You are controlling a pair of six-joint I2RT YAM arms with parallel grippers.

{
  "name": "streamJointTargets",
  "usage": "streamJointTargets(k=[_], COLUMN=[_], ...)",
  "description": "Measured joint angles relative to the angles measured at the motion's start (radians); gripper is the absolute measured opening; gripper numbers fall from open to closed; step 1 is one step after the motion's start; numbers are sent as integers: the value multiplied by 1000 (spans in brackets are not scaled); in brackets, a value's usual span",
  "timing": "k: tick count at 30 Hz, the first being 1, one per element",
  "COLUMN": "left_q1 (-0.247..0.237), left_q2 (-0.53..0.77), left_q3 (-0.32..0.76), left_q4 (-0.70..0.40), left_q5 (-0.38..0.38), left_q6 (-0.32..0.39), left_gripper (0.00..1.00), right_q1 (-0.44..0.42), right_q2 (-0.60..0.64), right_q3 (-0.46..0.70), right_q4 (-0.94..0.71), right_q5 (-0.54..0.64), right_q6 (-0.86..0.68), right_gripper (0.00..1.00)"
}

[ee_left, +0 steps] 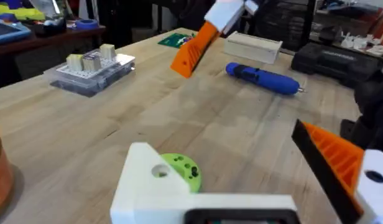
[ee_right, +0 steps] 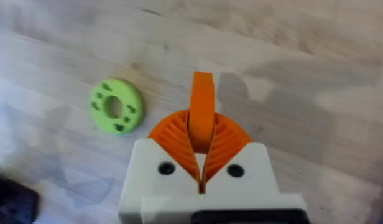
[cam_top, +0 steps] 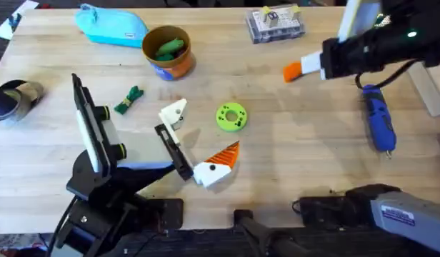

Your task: Pick up the gripper from the table and insert it into the empty holder that is missing its gripper. Then pick up a screw, insert it into the mounting hole, and use the screwdriver to tighten it. Finally, clean up the table by picking up the vegetable and placing it into the bucket.

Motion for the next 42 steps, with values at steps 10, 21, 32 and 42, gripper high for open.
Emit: streamJointTargets(k=[10,21,32,42], left_q1=[0,0,4,6], left_q2=[0,0,0,0], left_q3=[0,0,0,0], left_q4=[0,0,1,2], left_q5=[0,0,-44,-53], left_q6=[0,0,0,0], left_gripper=[992,992,992,992], right_q1=[7,155,235,268], right_q2=[54,378,562,569], right_q3=[14,14,14,14], right_q4=[42,56,146,198], right_q5=[-577,-1005,-1237,-1312], right_q6=[45,36,34,34], right_gripper=[9,9,9,9])
